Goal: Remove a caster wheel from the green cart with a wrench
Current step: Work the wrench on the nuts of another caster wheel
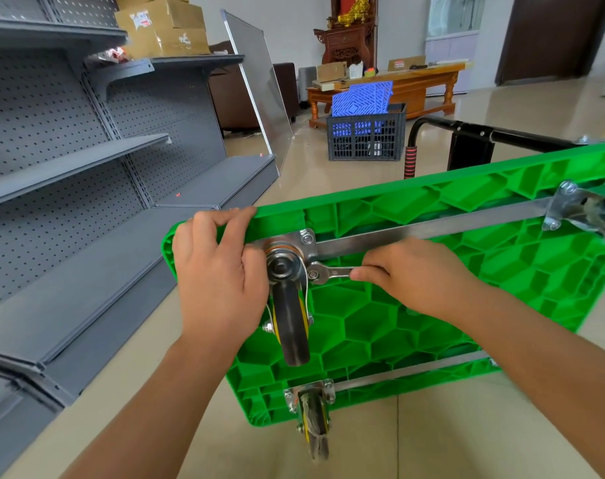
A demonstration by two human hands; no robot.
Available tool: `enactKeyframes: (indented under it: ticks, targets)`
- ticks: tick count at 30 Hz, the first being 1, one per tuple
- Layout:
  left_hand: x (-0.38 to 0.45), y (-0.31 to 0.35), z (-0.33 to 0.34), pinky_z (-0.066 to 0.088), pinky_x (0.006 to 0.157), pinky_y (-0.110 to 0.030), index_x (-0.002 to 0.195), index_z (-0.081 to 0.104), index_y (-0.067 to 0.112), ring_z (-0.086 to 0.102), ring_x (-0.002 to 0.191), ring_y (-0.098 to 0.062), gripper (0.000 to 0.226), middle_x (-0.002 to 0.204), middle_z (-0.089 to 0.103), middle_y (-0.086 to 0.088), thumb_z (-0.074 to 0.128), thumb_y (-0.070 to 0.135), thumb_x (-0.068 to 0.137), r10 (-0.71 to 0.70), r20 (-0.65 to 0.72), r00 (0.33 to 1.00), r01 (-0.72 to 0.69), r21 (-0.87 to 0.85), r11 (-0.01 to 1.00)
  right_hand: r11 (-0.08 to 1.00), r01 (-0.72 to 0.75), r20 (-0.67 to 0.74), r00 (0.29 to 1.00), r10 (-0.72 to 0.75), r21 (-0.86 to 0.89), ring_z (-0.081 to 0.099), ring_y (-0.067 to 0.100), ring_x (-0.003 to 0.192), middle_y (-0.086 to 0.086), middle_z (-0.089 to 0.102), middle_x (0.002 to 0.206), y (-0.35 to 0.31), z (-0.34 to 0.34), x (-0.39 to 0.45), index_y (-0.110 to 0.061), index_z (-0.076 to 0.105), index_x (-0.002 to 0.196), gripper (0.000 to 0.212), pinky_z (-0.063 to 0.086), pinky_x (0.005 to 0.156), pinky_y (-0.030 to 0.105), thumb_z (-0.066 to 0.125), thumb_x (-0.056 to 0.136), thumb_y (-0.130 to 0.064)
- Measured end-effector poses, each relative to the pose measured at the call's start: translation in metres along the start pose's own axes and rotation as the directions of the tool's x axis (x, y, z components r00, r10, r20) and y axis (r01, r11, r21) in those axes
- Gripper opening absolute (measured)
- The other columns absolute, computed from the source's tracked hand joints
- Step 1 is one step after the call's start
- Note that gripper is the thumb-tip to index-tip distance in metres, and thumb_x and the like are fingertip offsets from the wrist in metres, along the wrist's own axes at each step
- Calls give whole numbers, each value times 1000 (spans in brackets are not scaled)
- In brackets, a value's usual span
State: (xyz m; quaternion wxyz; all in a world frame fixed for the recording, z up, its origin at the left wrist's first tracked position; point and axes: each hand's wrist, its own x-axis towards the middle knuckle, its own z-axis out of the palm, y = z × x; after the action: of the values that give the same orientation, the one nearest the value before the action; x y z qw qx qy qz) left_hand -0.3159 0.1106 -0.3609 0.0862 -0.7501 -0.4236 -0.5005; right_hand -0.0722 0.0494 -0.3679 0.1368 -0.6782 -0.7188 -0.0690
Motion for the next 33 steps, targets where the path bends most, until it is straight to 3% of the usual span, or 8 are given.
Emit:
enactKeyframes:
  ticks: [6,10,14,17,22,26,30,33]
  targets:
    - [0,-1,3,39,94,-52,125,68,12,41,100,-28,47,110,55,-10,37,20,92,5,-15,1000,-5,2,1000,995,10,-31,999,-13,-96,47,19,75,-8,51,73,-2,-13,4,-32,54,80,41,36,64,31,41,95,-68]
    - [0,-2,3,40,94,-53,126,68,12,41,100,-29,47,111,55,-11,36,20,92,1,-13,1000,-1,-5,1000,995,11,-42,999,-15,-102,54,22,76,-7,47,67,-4,-16,4,-30,42,70,46,35,62,31,40,94,-70]
    - [0,-2,2,39,96,-53,127,68,13,41,102,-28,47,112,56,-10,37,21,93,-2,-7,1000,2,-7,1000,993,19,-76,997,-28,-115,64,27,83,-6,48,66,-4,-23,3,-30,42,71,46,34,61,31,42,92,-71]
    - [0,-2,3,39,97,-54,127,68,13,41,103,-28,47,113,55,-9,38,21,92,-8,-6,1000,8,-13,1000,993,7,-85,996,-17,-120,64,25,81,-6,45,62,-3,-24,1,-28,45,70,49,36,61,31,42,91,-72]
    - [0,1,2,40,96,-54,126,69,12,41,103,-27,47,111,55,-9,37,21,92,-21,-10,1000,21,-17,1000,990,-3,-129,992,-15,-141,65,28,83,-6,42,62,-6,-23,0,-27,34,63,54,33,60,31,43,90,-74]
    - [0,1,2,40,96,-55,126,69,12,41,102,-28,47,111,55,-9,37,21,92,-23,-1,1000,23,-21,1000,991,15,-155,987,-36,-130,66,28,84,-5,46,66,-10,-27,0,-30,49,74,46,34,64,31,45,89,-74]
    - [1,2,1,40,96,-53,126,68,13,42,101,-28,47,110,55,-8,37,21,92,-21,0,1000,21,-16,1000,981,21,-221,973,-64,-191,65,25,81,-8,42,60,-15,-27,0,-31,58,80,45,38,79,35,44,89,-72]
    - [2,2,-2,40,95,-51,127,68,13,42,100,-29,48,111,55,-8,37,22,92,-23,12,1000,23,-4,1000,968,9,-335,937,-95,-250,62,25,78,-6,62,65,-13,-13,2,-27,67,79,44,32,73,37,51,85,-68]
